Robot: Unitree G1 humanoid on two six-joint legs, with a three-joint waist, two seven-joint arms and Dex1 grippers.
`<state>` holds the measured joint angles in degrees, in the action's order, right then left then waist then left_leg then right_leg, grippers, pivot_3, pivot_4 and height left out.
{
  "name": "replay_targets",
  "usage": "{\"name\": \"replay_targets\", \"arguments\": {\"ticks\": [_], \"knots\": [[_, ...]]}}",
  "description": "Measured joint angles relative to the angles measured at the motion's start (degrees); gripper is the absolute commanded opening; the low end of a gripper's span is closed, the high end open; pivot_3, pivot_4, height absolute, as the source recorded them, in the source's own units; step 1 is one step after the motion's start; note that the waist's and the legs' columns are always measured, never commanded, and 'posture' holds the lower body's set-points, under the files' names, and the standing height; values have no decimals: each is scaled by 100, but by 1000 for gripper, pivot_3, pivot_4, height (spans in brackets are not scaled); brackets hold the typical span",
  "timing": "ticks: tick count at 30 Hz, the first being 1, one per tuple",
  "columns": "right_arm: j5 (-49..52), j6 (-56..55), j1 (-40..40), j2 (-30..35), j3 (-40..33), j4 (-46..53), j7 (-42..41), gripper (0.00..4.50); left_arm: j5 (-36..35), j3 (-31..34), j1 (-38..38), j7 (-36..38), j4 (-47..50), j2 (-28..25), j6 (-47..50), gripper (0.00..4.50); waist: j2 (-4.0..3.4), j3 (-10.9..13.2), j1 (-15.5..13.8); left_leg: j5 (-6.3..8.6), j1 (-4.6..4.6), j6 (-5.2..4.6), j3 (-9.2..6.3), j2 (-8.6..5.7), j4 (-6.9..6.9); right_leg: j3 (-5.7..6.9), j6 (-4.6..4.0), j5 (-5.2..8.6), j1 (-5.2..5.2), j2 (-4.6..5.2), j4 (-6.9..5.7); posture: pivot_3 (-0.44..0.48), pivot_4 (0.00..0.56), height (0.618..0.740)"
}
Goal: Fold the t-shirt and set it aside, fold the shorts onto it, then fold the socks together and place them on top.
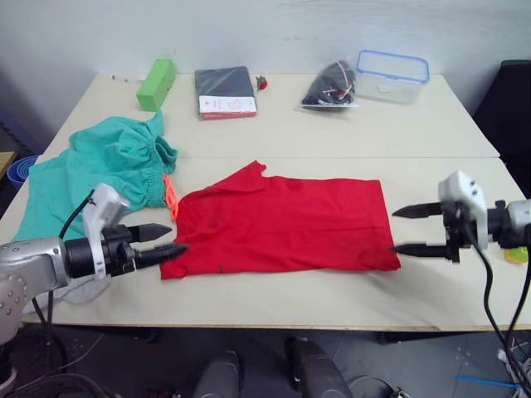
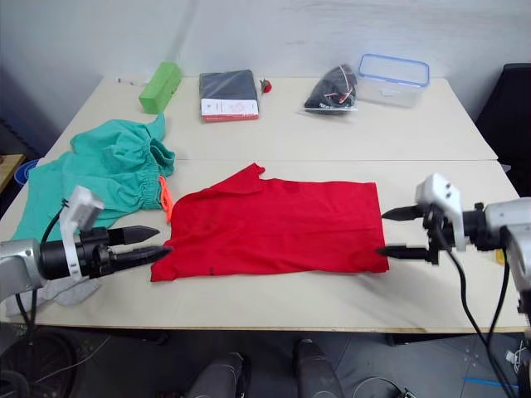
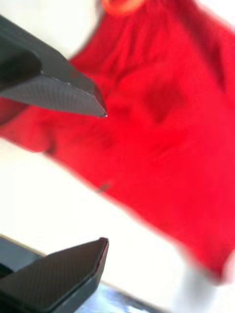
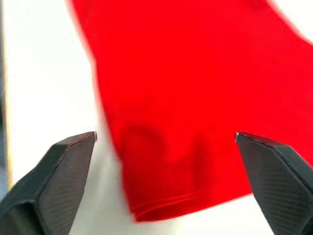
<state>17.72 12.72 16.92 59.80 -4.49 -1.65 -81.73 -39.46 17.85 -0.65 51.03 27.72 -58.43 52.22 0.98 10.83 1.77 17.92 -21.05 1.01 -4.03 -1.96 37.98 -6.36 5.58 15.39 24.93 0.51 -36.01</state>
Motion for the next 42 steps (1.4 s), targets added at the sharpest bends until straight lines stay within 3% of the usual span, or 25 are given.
{"name": "replay_targets", "arguments": {"ticks": [3, 5, 7, 10, 16, 17, 21, 22, 34, 36, 41, 42], "knots": [[-627, -1026, -305, -24, 236, 150, 271, 4320, 966, -724, 299, 162, 25, -130, -1113, 4027, 0, 1, 22, 1, 14, -2, 2, 3, 0, -1, -3, 1, -19, -3, 4, 0, 150, 740], [-1019, -1602, -278, -114, 392, 92, 556, 3943, 1512, -1080, 310, 163, -89, -147, -1737, 4038, 1, 1, 21, 1, 22, -4, 2, 5, 0, -1, -4, 2, -27, -4, 4, 0, 150, 740], [-1316, -2056, -256, -175, 524, -69, 761, 3231, 1887, -1269, 308, 171, -177, -178, -2132, 4038, 1, 1, 14, 4, 23, -9, 1, 6, 0, 0, -6, 3, -28, -3, 5, 0, 150, 740], [-1614, -2419, -206, -239, 701, -372, 961, 2209, 2301, -1422, 248, 173, -359, -210, -2571, 3455, 1, 1, 2, 6, 22, -13, 1, 5, 0, -1, -6, 3, -29, 0, 7, 0, 150, 740], [-1830, -3005, -139, -244, 890, -716, 1103, 167, 2729, -1697, 239, 298, -615, -209, -2966, 1650, 2, 2, 4, 8, 27, -17, 0, 7, 0, 0, -6, 3, -35, 0, 6, 0, 150, 740], [-1831, -3054, -145, -244, 894, -751, 1104, 0, 2758, -1697, 239, 314, -617, -209, -2999, 1405, 2, 2, 6, 9, 31, -17, 0, 7, 0, 0, -6, 3, -39, 0, 6, 0, 150, 740], [-1688, -3273, -301, -174, 867, -760, 1008, 0, 2789, -1618, 415, 488, -618, -267, -3111, 146, 2, 2, 5, 13, 46, -24, 0, 10, -6, -1, -12, 8, -51, -1, 6, 0, 150, 740], [-1648, -3294, -348, -149, 859, -742, 981, 0, 2785, -1581, 499, 538, -609, -297, -3124, 26, 2, 2, 5, 13, 48, -24, 0, 11, -6, 0, -13, 8, -53, -1, 6, 0, 150, 740], [-645, -3003, -2674, 487, 156, 675, 602, 0, 2646, -523, 2339, 1300, -134, -580, -3348, 26, 7, 5, 20, 22, 118, -25, 1, 14, -43, -11, -26, 79, -146, -3, 16, 0, 150, 740], [-630, -2914, -2865, 487, 115, 835, 661, 0, 2763, -544, 2369, 1279, -162, -578, -3403, 26, 22, 13, 15, 23, 165, -24, 3, 14, -45, -23, -42, 97, -160, -6, 15, 0, 150, 740], [-540, -2470, -2987, 482, -57, 1112, 833, 0, 2864, -738, 2085, 1286, -308, -530, -3456, 26, 26, 18, -16, 23, 166, -24, 5, 12, -43, -21, -36, 94, -160, -3, 13, 0, 150, 740], [-491, -2351, -2987, 481, -90, 1169, 869, 227, 2839, -756, 2039, 1297, -331, -505, -3416, 196, 26, 18, -28, 23, 165, -24, 0, 13, -41, -22, -34, 93, -160, 1, 13, 0, 150, 740]]}}
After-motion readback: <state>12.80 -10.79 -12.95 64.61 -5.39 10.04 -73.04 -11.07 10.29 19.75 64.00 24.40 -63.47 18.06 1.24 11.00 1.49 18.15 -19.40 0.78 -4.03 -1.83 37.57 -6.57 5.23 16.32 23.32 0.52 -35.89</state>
